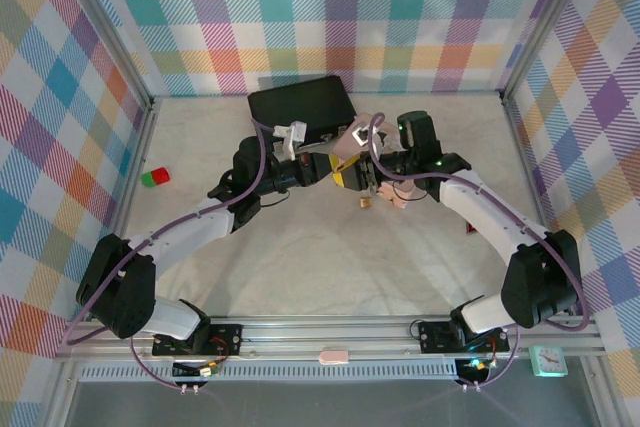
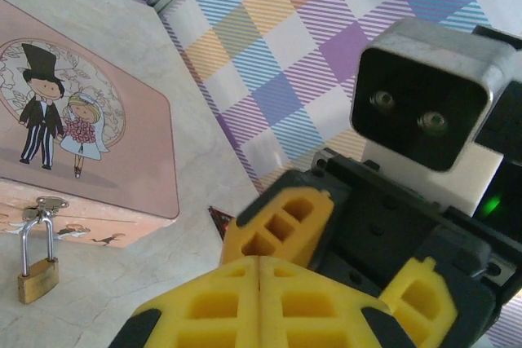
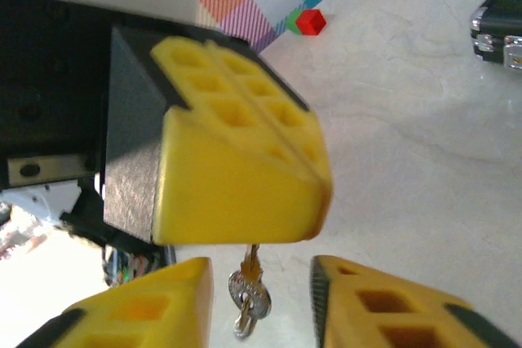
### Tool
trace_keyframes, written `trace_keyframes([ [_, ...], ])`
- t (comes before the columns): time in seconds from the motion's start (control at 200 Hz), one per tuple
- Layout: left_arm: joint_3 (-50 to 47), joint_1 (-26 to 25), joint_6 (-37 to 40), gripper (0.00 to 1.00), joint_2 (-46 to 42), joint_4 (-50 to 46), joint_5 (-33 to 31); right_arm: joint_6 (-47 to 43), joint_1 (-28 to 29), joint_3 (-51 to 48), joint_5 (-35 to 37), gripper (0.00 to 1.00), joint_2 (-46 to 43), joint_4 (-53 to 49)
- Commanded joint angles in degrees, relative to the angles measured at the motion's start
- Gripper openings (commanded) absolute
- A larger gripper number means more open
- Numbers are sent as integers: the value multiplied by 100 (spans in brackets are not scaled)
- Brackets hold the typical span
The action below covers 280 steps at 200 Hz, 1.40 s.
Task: Unlock the padlock with the key
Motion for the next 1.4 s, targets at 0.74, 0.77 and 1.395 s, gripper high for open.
trace_keyframes([
  [0.74,-852,-201,-1221,0,-143,1992,-1147,3381,276,-2085,807,50,-226,5048],
  [0.77,-852,-208,-1225,0,-128,2023,-1146,3430,278,-2081,800,49,-188,5102],
  [1.395,-1071,-221,-1372,0,-263,2350,-1424,3946,277,-2144,683,39,125,5659],
])
